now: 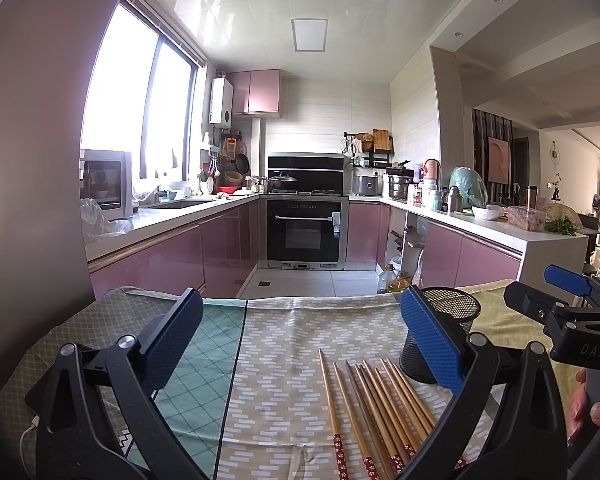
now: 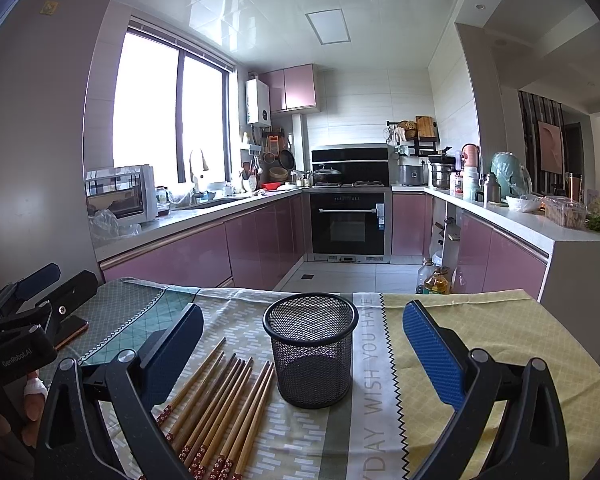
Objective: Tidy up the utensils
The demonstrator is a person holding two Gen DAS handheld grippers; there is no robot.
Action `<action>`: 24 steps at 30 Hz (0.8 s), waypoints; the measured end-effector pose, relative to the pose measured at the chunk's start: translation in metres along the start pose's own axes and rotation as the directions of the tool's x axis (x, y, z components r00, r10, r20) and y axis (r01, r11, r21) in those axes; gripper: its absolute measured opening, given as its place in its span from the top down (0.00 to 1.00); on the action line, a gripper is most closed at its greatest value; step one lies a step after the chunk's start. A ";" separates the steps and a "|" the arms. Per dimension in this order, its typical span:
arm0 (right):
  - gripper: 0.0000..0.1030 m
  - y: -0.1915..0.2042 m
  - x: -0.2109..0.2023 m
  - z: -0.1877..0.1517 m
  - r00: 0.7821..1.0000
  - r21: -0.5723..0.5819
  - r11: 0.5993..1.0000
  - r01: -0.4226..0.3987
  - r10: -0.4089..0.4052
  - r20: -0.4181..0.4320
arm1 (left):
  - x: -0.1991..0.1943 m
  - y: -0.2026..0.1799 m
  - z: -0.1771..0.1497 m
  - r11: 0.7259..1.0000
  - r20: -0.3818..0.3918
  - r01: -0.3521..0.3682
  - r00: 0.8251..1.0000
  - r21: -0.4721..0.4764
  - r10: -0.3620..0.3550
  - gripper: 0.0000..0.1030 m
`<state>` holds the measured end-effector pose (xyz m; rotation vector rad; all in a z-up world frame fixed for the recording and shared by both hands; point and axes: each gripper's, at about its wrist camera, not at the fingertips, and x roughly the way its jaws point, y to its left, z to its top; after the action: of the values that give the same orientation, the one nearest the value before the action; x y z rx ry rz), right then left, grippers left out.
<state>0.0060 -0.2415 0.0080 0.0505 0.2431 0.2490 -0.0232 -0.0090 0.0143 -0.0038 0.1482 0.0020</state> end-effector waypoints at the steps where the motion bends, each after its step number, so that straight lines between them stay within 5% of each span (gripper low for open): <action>1: 0.06 0.000 0.000 0.000 1.000 0.001 1.000 0.000 0.000 -0.001 | 0.001 0.000 -0.001 1.000 -0.001 0.001 1.000 -0.001 -0.001 0.06; 16: 0.06 0.000 0.010 -0.005 0.999 0.004 1.000 -0.024 0.024 -0.031 | 0.008 0.001 -0.006 1.000 -0.027 0.010 1.000 0.002 -0.010 0.06; 24: 0.10 0.004 0.033 -0.023 0.972 0.006 0.993 -0.114 0.113 -0.207 | 0.033 0.012 -0.014 0.999 -0.166 0.050 0.985 0.016 -0.047 0.06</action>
<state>0.0309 -0.2291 -0.0216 0.0330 0.4475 0.3692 0.0075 0.0031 -0.0042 0.0131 0.3149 -0.0484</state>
